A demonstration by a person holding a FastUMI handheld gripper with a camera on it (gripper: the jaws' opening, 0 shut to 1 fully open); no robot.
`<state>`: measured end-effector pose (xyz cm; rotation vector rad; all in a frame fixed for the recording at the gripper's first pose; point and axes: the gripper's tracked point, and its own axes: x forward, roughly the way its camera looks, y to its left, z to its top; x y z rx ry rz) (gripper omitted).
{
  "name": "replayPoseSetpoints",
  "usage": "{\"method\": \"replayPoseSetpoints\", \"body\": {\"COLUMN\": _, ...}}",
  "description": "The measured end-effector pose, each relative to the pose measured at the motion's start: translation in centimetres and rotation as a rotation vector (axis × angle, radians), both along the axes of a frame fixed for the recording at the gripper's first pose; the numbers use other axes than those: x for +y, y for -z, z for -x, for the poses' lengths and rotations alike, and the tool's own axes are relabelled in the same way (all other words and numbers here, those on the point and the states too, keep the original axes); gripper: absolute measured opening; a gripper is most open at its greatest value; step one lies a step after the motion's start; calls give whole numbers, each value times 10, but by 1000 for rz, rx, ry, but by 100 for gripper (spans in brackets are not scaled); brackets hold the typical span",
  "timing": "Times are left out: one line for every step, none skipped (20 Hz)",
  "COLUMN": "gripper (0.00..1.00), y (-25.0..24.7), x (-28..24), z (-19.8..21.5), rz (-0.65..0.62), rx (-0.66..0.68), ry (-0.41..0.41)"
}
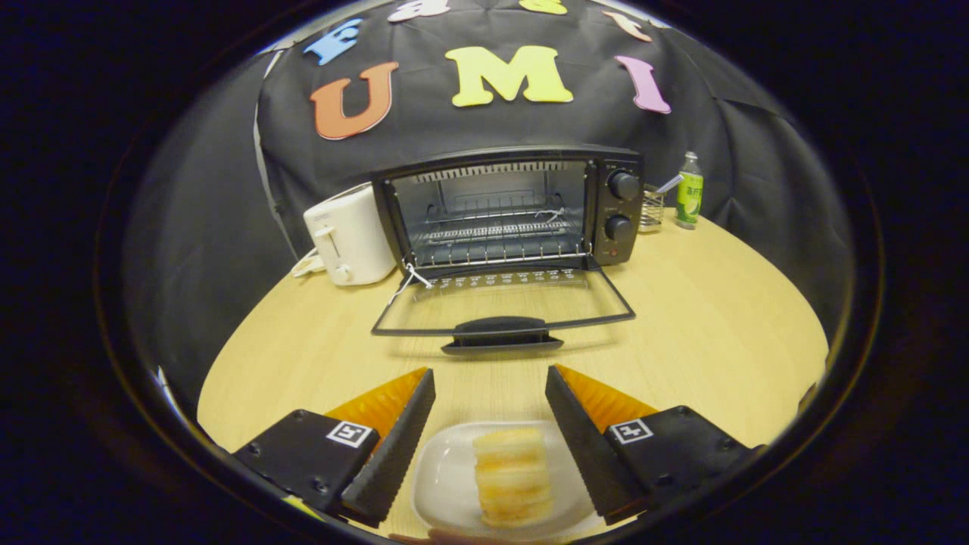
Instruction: Open the toaster oven, put the food inside, and close the toaster oven door.
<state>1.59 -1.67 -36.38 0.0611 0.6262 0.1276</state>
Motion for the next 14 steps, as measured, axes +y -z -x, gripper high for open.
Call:
{"method": "replayPoseSetpoints", "body": {"gripper": 98, "y": 4, "x": -8, "z": 13, "rz": 12, "rx": 2, "ry": 4}}
{"method": "replayPoseSetpoints", "body": {"gripper": 98, "y": 10, "x": -14, "z": 26, "rz": 22, "rx": 9, "ry": 12}}
{"method": "replayPoseSetpoints", "body": {"gripper": 98, "y": 17, "x": -21, "z": 37, "rz": 25, "rx": 23, "ry": 21}}
{"method": "replayPoseSetpoints", "body": {"gripper": 98, "y": 25, "x": -22, "z": 47, "rz": 22, "rx": 45, "ry": 13}}
{"method": "replayPoseSetpoints", "body": {"gripper": 98, "y": 32, "x": -24, "z": 55, "rz": 10, "rx": 69, "ry": 11}}
{"method": "replayPoseSetpoints", "body": {"gripper": 98, "y": 36, "x": -26, "z": 64, "rz": -13, "rx": 82, "ry": 17}}
{"method": "replayPoseSetpoints", "body": {"gripper": 98, "y": 38, "x": -27, "z": 68, "rz": -28, "rx": 89, "ry": 19}}
{"method": "replayPoseSetpoints", "body": {"gripper": 97, "y": 42, "x": -27, "z": 71, "rz": -30, "rx": 95, "ry": 12}}
{"method": "replayPoseSetpoints", "body": {"gripper": 97, "y": 48, "x": -26, "z": 73, "rz": -24, "rx": 109, "ry": 2}}
{"method": "replayPoseSetpoints", "body": {"gripper": 96, "y": 48, "x": -26, "z": 75, "rz": -13, "rx": 103, "ry": -2}}
{"method": "replayPoseSetpoints", "body": {"gripper": 94, "y": 48, "x": -27, "z": 75, "rz": 1, "rx": 92, "ry": 0}}
{"method": "replayPoseSetpoints", "body": {"gripper": 90, "y": 51, "x": -28, "z": 74, "rz": 4, "rx": 97, "ry": 1}}
{"method": "replayPoseSetpoints", "body": {"gripper": 90, "y": 49, "x": -29, "z": 73, "rz": -7, "rx": 88, "ry": 11}}
{"method": "replayPoseSetpoints", "body": {"gripper": 88, "y": 50, "x": -27, "z": 74, "rz": -33, "rx": 93, "ry": 12}}
